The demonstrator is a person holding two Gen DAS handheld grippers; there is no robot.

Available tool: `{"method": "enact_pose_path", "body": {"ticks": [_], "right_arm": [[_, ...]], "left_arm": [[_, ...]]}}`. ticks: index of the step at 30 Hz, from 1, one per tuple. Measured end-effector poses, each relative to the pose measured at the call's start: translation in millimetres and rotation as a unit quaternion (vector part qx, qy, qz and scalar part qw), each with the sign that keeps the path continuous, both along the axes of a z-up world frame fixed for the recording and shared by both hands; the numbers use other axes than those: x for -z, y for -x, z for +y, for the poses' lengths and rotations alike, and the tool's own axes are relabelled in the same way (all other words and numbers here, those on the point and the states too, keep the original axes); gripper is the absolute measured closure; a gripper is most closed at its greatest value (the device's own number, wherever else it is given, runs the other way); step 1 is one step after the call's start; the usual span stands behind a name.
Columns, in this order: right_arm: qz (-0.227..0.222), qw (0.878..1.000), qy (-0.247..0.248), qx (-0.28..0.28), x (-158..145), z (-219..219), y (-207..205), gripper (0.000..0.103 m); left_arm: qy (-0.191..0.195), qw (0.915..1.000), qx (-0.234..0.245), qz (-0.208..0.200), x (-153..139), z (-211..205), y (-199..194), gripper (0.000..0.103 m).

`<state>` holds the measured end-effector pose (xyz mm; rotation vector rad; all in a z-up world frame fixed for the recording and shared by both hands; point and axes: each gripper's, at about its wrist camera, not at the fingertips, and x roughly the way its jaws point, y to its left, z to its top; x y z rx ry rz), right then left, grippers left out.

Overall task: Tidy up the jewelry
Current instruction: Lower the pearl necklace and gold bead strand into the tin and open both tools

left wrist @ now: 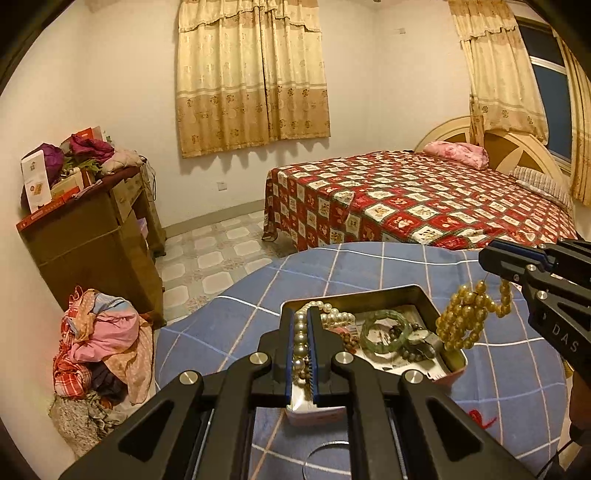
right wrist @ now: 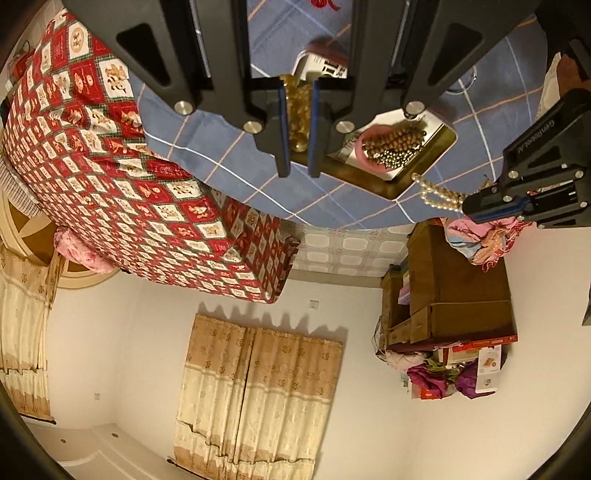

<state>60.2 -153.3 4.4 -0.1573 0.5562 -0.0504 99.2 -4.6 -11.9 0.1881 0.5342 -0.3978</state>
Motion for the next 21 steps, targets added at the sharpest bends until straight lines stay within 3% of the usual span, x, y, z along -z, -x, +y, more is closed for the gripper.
{"method": "enact_pose_path", "body": {"ticks": [21], "right_arm": [[0.020, 0.999, 0.009, 0.035, 21.0, 0.7, -36.3, 0.092]], "left_arm": [[-0.028, 0.9991, -0.032, 0.005, 21.0, -24.7, -33.1, 0.097]]}}
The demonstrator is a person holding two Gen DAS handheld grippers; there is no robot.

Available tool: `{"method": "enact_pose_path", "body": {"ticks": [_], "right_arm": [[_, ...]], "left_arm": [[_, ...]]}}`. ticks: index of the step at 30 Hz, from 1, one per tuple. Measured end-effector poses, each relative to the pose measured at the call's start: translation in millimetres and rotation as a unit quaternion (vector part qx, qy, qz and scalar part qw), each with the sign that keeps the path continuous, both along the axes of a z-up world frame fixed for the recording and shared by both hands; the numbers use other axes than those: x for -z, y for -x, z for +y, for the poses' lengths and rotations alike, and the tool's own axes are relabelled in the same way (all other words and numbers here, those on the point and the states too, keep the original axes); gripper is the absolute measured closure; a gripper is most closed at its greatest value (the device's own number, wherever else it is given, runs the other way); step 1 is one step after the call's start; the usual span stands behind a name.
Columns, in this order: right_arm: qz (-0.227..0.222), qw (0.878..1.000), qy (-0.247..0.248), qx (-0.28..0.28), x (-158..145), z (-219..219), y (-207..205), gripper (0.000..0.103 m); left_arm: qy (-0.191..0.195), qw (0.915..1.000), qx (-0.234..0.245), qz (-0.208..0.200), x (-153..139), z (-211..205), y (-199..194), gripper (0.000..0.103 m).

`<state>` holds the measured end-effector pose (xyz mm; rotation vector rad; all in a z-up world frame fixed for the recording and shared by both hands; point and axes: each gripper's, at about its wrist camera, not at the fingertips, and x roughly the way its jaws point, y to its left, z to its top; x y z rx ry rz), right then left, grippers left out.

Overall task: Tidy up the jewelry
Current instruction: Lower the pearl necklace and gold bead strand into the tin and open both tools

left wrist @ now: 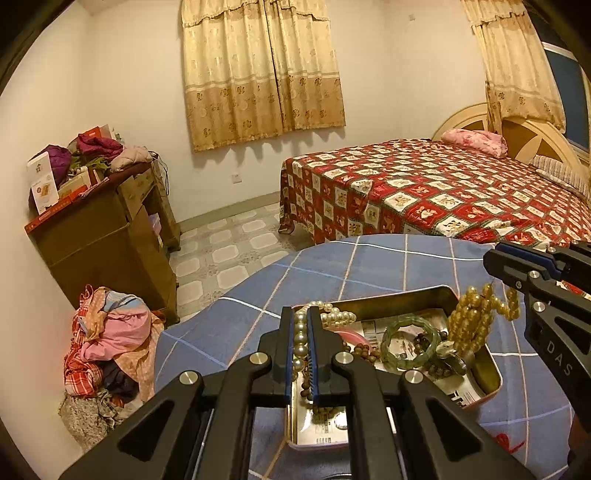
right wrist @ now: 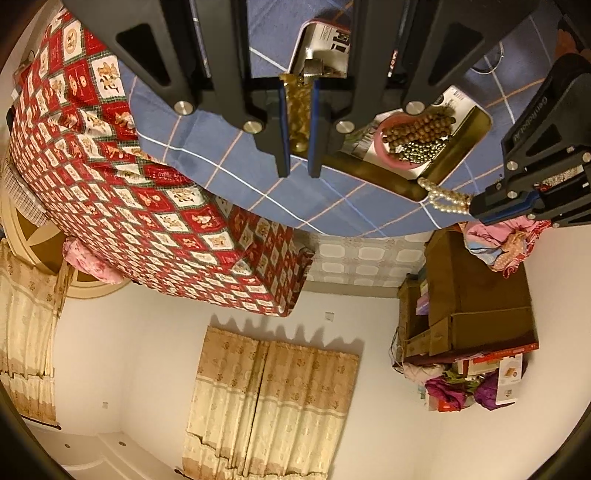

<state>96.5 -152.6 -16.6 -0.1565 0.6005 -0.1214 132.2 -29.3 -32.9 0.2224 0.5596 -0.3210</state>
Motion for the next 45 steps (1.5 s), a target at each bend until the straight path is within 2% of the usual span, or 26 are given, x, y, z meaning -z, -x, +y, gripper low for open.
{"method": "enact_pose_path", "body": {"ticks": [7, 33, 42, 43, 44, 45], "right_arm": [[0.005, 1.000, 0.005, 0.007, 3.4, 3.0, -11.6, 0.092], [0.051, 0.998, 0.006, 0.021, 35.9, -0.1, -34.9, 0.092], [0.070, 0.997, -0.003, 0.011, 43.5, -1.4, -38.7, 0.090], [0.069, 0.998, -0.004, 0.010, 43.7, -1.8, -37.8, 0.087], [0.067, 0.998, -0.004, 0.012, 43.8, -2.9, -36.2, 0.071], [0.063, 0.998, -0.009, 0.014, 43.2, -5.2, -33.5, 0.061]], "left_arm": [[-0.004, 0.9999, -0.012, 0.004, 5.8, -3.6, -9.5, 0.097], [-0.023, 0.9992, -0.010, 0.033, 37.5, -15.8, -29.6, 0.097], [-0.042, 0.9986, -0.009, 0.031, 43.0, -18.3, -28.1, 0.096], [-0.044, 0.9984, -0.008, 0.034, 43.2, -17.9, -27.9, 0.091], [-0.044, 0.9983, -0.011, 0.035, 42.8, -16.9, -27.7, 0.083], [-0.046, 0.9983, -0.017, 0.032, 41.6, -15.4, -25.9, 0.056]]}}
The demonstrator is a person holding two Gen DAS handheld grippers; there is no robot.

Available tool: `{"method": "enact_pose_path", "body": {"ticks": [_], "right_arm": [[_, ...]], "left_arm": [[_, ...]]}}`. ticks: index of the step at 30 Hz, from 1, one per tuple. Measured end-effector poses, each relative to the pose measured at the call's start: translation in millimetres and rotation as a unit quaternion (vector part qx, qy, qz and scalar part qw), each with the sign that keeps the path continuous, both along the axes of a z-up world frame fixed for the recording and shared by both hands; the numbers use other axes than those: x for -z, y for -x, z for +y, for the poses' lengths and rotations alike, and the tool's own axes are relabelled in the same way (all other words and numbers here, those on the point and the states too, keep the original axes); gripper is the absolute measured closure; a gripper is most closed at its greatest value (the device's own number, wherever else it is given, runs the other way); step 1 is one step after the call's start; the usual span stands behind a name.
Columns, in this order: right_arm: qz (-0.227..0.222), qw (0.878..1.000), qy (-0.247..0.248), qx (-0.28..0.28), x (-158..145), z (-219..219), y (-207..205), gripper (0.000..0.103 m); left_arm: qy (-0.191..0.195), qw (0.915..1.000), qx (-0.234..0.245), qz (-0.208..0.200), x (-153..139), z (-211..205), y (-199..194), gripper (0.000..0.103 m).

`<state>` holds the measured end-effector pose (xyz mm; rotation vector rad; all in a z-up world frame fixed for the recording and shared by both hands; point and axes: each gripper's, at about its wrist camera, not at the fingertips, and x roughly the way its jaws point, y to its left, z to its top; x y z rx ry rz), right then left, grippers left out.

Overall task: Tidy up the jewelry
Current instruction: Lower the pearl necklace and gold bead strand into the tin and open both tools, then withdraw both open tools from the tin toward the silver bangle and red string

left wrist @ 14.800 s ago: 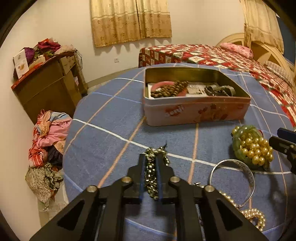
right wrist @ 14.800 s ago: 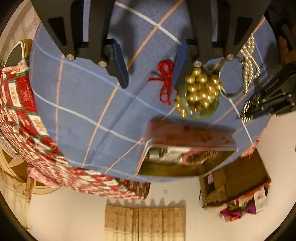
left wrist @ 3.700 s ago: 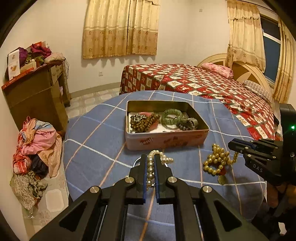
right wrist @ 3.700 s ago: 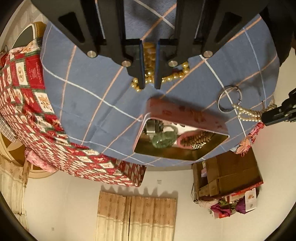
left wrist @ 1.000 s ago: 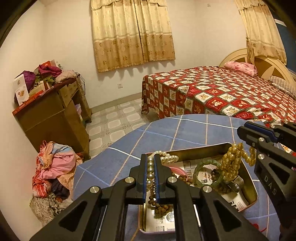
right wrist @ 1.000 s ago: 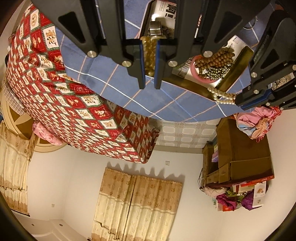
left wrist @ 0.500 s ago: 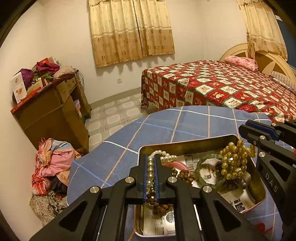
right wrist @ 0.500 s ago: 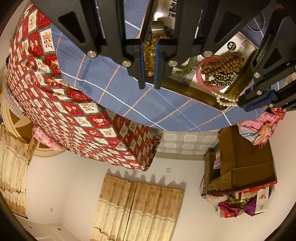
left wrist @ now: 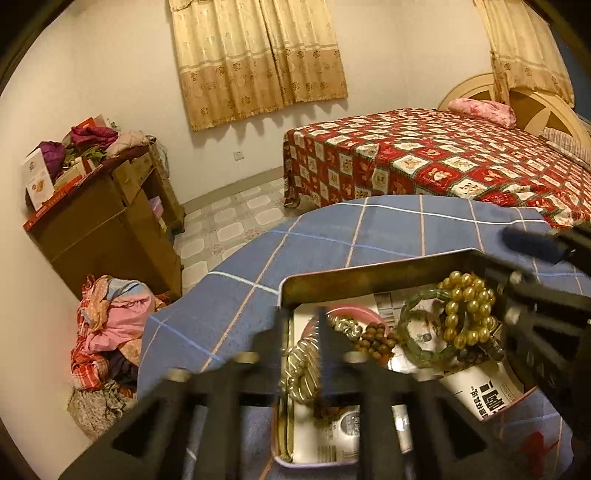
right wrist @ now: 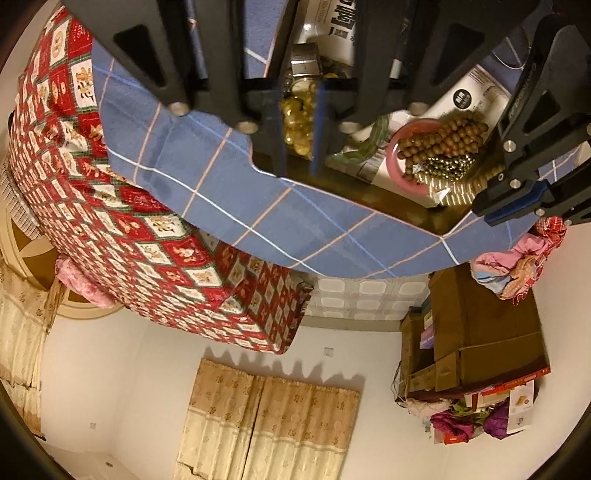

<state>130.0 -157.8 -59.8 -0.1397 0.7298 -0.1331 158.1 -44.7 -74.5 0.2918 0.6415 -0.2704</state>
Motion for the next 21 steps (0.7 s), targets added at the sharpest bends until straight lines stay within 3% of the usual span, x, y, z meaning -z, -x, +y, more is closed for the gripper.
{"method": "enact_pose_path", "body": {"ticks": [1, 2, 21], "right_arm": [[-0.005, 1.000, -0.006, 0.004, -1.0, -2.7, 3.4, 0.050], [-0.007, 1.000, -0.008, 0.006, -1.5, -3.6, 5.6, 0.049], [-0.013, 0.999, -0.026, 0.035, -1.8, -19.8, 63.8, 0.041]], "left_arm": [[-0.002, 0.9999, -0.006, -0.013, -1.9, 2.3, 3.4, 0.029], [-0.003, 0.9994, -0.010, -0.032, -4.8, 4.8, 8.4, 0.022], [-0.019, 0.9991, -0.028, -0.024, -1.4, 30.3, 39.8, 0.021]]}}
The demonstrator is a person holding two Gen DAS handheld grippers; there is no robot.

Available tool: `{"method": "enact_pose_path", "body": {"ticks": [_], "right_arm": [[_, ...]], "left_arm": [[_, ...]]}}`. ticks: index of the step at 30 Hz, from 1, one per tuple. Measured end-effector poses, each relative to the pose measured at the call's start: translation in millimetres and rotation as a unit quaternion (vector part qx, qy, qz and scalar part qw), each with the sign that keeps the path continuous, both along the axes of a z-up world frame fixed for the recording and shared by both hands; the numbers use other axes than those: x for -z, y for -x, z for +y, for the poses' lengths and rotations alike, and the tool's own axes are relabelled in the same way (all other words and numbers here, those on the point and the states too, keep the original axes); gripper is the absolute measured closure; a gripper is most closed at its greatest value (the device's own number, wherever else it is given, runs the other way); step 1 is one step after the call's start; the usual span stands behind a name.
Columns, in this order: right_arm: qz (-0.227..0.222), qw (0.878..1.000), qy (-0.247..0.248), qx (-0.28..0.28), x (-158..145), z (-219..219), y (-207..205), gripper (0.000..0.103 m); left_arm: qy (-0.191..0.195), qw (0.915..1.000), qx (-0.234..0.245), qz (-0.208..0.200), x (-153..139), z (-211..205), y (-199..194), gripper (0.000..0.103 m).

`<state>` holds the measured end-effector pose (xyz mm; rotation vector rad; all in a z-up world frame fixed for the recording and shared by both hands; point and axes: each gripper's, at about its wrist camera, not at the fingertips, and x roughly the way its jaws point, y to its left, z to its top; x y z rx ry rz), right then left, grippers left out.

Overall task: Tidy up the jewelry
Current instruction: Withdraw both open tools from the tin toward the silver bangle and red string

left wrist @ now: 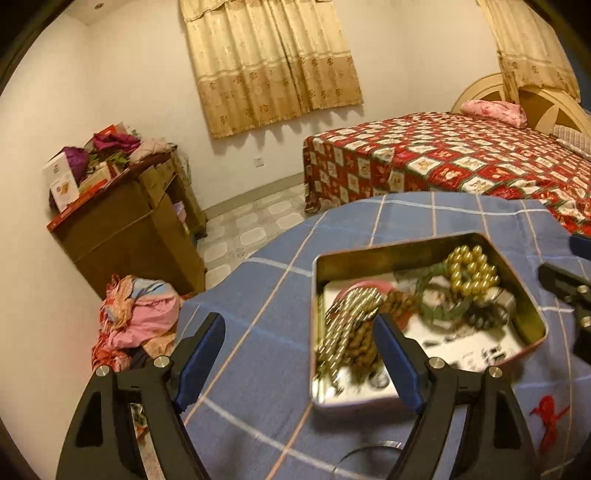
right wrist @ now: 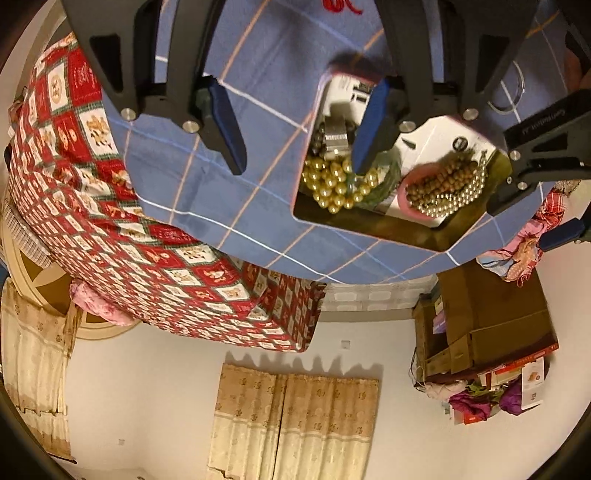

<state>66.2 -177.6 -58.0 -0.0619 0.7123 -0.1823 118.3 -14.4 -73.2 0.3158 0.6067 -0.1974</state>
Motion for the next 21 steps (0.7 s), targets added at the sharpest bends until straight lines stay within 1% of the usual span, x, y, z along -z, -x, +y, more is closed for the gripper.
{"method": "enact_pose_path", "body": {"ticks": [4, 6, 9, 12, 14, 17, 21], "right_arm": [[0.004, 1.000, 0.003, 0.011, 7.3, -2.0, 18.4, 0.036], [0.008, 1.000, -0.003, 0.017, 13.3, -2.9, 29.4, 0.035], [0.021, 1.000, -0.006, 0.019, 25.3, -1.0, 44.2, 0.035], [0.037, 0.999, 0.002, 0.024, 38.2, 1.8, 57.3, 0.035], [0.047, 0.999, -0.007, 0.021, 44.6, 0.7, 63.7, 0.035], [0.051, 0.998, -0.012, 0.024, 48.7, -2.5, 73.0, 0.035], [0.049, 0.998, -0.020, 0.031, 48.8, -7.7, 77.0, 0.032]], "left_arm": [[-0.006, 0.9996, -0.026, 0.013, 13.9, 22.5, 13.1, 0.021], [-0.011, 0.9989, -0.037, 0.025, 24.9, 33.4, 21.9, 0.021], [-0.007, 0.9982, -0.037, 0.046, 39.4, 41.3, 35.9, 0.021], [-0.022, 0.9979, -0.032, 0.052, 50.1, 36.4, 46.2, 0.021], [-0.035, 0.9981, -0.027, 0.042, 48.6, 29.9, 49.7, 0.021], [-0.033, 0.9976, -0.009, 0.060, 49.5, 20.8, 48.6, 0.021], [-0.067, 0.9946, 0.010, 0.079, 59.2, 6.8, 44.1, 0.021]]}}
